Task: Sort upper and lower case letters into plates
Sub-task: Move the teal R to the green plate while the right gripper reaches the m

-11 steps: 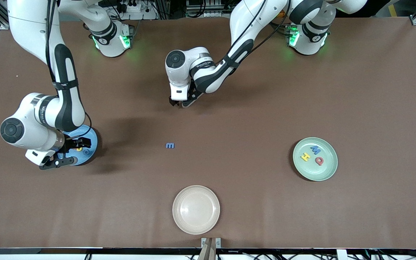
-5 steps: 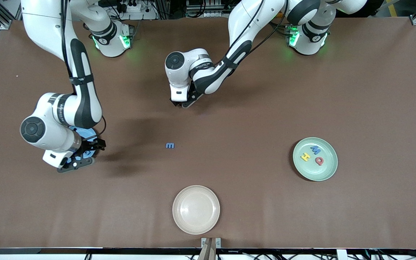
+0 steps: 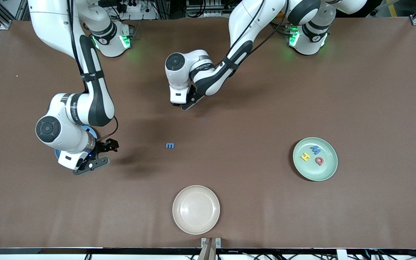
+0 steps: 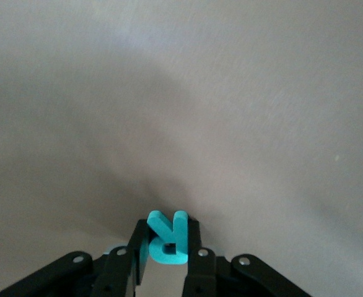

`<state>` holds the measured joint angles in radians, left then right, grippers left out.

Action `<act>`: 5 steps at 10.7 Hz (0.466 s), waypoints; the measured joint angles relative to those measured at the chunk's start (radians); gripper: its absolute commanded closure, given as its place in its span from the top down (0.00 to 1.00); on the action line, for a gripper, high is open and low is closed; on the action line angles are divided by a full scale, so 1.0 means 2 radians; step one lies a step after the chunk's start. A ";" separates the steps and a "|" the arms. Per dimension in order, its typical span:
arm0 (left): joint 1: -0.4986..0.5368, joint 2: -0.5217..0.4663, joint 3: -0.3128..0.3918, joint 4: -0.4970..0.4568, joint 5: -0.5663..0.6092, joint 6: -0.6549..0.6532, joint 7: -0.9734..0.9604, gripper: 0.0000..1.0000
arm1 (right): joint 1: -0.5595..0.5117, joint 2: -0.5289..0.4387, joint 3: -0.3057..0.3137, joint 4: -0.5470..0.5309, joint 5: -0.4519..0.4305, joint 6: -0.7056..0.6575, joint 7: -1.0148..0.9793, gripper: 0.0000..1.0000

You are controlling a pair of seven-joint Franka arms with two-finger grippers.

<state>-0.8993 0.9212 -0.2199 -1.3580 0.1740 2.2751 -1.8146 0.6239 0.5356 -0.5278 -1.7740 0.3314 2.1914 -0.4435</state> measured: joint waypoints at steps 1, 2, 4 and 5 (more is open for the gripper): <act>0.001 -0.002 0.018 0.004 0.000 0.000 0.031 0.00 | 0.000 0.000 0.006 0.000 0.000 0.005 0.000 1.00; 0.006 -0.006 0.036 0.009 0.000 0.000 0.068 0.00 | 0.000 0.001 0.011 0.000 0.000 0.012 0.000 1.00; 0.040 -0.027 0.059 0.013 0.000 -0.011 0.148 0.00 | 0.000 0.004 0.027 0.001 0.000 0.028 0.004 1.00; 0.069 -0.042 0.062 0.013 0.000 -0.027 0.202 0.00 | 0.000 0.005 0.036 0.001 0.001 0.032 0.022 1.00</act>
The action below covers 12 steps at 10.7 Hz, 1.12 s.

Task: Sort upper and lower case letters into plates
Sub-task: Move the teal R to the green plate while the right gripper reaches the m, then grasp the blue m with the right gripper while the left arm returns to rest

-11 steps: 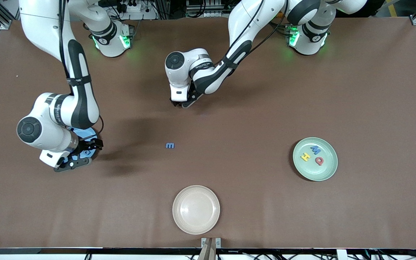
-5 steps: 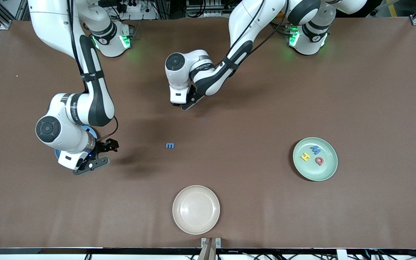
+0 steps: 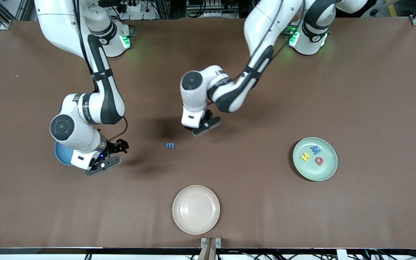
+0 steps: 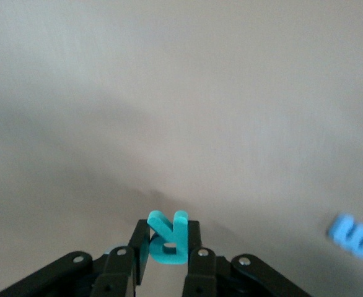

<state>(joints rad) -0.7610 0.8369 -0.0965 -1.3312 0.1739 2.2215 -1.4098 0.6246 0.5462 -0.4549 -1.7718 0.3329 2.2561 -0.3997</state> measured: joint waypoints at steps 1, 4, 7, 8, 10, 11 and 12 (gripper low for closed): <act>0.033 -0.016 0.000 0.001 -0.003 -0.014 0.056 0.00 | 0.001 0.001 0.009 0.000 0.000 0.003 0.023 1.00; 0.143 -0.071 -0.002 0.000 -0.038 -0.076 0.259 0.00 | 0.019 0.007 0.021 0.001 -0.003 0.011 0.040 1.00; 0.261 -0.123 -0.003 -0.043 -0.049 -0.111 0.448 0.00 | 0.045 0.007 0.022 0.004 -0.011 0.016 -0.019 1.00; 0.294 -0.133 -0.004 -0.068 -0.049 -0.111 0.493 0.00 | 0.046 0.008 0.022 0.005 -0.012 0.016 -0.055 1.00; 0.334 -0.134 -0.003 -0.106 -0.049 -0.108 0.522 0.13 | 0.051 0.008 0.024 0.005 -0.012 0.017 -0.135 1.00; 0.342 -0.131 -0.003 -0.117 -0.049 -0.106 0.522 0.22 | 0.054 0.009 0.032 0.005 -0.012 0.017 -0.174 1.00; 0.345 -0.127 -0.003 -0.123 -0.049 -0.104 0.522 0.93 | 0.057 0.010 0.049 0.005 -0.012 0.018 -0.203 1.00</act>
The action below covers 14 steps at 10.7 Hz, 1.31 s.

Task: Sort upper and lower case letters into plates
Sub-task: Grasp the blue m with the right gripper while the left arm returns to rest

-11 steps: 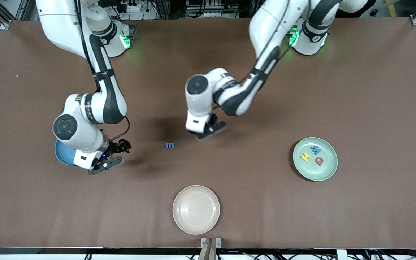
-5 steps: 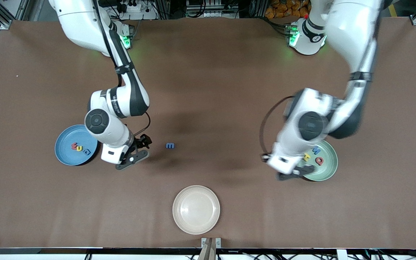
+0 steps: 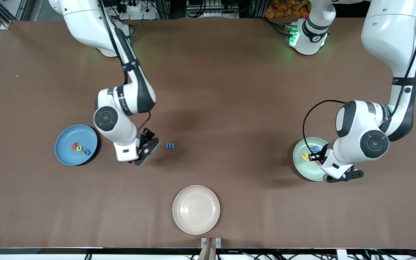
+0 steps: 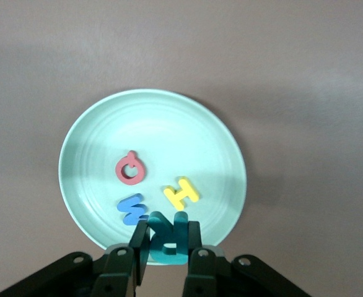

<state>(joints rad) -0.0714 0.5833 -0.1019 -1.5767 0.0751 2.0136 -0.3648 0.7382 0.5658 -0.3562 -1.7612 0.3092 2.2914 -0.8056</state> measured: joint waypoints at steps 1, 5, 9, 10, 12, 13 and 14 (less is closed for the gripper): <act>0.001 0.004 0.001 -0.002 0.000 0.003 0.000 1.00 | 0.008 0.002 0.021 0.001 0.000 0.002 -0.010 1.00; 0.021 -0.011 0.002 0.017 0.000 0.012 0.005 1.00 | 0.056 0.027 0.034 0.006 -0.003 0.025 -0.027 1.00; 0.040 -0.113 0.001 0.028 0.000 -0.014 0.038 1.00 | 0.018 0.063 0.031 0.038 -0.012 0.027 -0.123 1.00; 0.046 -0.149 0.001 0.029 0.000 -0.042 0.045 1.00 | 0.016 0.066 0.031 0.038 -0.024 0.030 -0.129 1.00; 0.054 -0.212 0.000 0.028 0.000 -0.101 0.047 1.00 | 0.019 0.071 0.033 0.038 -0.034 0.036 -0.129 1.00; 0.056 -0.236 -0.002 0.027 0.000 -0.124 0.049 1.00 | 0.022 0.074 0.033 0.036 -0.035 0.042 -0.127 1.00; 0.056 -0.255 -0.008 0.026 0.000 -0.143 0.049 1.00 | 0.024 0.077 0.033 0.033 -0.036 0.054 -0.125 1.00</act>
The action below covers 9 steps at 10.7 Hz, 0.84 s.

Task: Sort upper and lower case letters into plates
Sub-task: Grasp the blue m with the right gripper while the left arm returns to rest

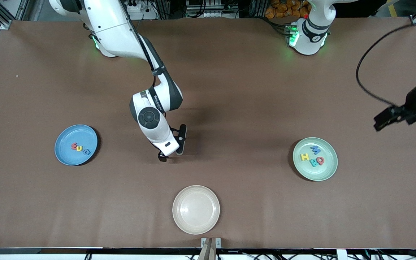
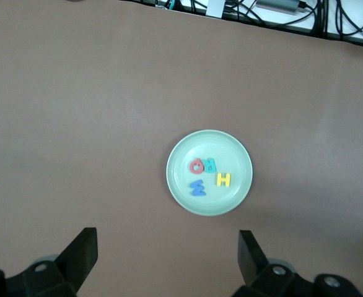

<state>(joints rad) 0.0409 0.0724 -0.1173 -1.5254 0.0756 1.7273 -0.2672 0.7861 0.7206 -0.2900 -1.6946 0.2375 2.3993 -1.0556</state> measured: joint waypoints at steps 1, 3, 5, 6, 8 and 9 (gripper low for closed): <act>0.000 -0.014 -0.008 -0.001 0.000 -0.016 0.000 1.00 | 0.000 0.002 0.000 -0.003 0.000 0.009 0.001 1.00; -0.001 -0.024 -0.012 -0.003 0.000 -0.039 0.019 1.00 | 0.000 0.005 0.000 -0.011 0.000 0.019 0.004 1.00; 0.000 -0.027 -0.009 -0.004 -0.001 -0.056 0.044 1.00 | 0.003 0.007 0.001 -0.016 0.000 0.025 0.008 1.00; 0.000 -0.030 -0.006 -0.004 -0.002 -0.063 0.047 1.00 | 0.004 0.008 0.001 -0.016 0.000 0.028 0.010 1.00; 0.000 -0.037 -0.004 -0.004 -0.006 -0.071 0.049 1.00 | 0.005 0.008 0.001 -0.016 0.000 0.031 0.011 0.40; 0.000 -0.040 -0.004 -0.005 -0.006 -0.074 0.053 1.00 | 0.005 0.008 0.001 -0.016 -0.001 0.033 0.011 0.20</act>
<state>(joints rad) 0.0416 -0.0083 -0.1248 -1.5349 0.0638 1.5791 -0.1618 0.7954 0.7360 -0.2887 -1.7271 0.2362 2.4644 -1.0335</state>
